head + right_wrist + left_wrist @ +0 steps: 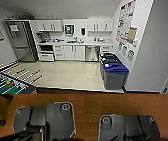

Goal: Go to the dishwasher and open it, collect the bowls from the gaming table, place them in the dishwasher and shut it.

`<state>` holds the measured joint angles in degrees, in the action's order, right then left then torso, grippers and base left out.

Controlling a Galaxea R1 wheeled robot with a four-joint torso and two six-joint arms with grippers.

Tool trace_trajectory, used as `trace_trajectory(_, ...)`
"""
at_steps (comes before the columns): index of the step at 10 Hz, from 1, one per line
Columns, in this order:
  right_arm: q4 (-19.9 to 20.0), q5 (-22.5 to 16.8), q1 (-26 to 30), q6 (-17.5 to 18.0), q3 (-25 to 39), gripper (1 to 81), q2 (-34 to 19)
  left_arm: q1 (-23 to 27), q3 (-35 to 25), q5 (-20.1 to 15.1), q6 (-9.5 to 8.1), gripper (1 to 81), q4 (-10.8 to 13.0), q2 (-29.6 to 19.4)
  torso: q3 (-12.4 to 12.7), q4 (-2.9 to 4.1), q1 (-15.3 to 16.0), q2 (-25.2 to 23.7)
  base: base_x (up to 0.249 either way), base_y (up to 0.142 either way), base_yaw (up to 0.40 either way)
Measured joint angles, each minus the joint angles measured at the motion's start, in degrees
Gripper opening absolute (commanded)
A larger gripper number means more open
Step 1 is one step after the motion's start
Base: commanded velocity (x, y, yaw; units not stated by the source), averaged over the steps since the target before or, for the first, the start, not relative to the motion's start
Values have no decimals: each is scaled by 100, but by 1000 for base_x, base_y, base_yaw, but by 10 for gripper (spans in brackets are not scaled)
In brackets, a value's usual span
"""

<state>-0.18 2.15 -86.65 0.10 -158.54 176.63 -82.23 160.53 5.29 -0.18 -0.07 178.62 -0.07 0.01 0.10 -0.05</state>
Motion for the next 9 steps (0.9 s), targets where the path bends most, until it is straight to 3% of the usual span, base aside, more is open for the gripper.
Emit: trace_trajectory(9,5,-2,-1,1,0,811,-6,-16,-5,11,0,811,-11,-34,0,0,0,0,145,0,0)
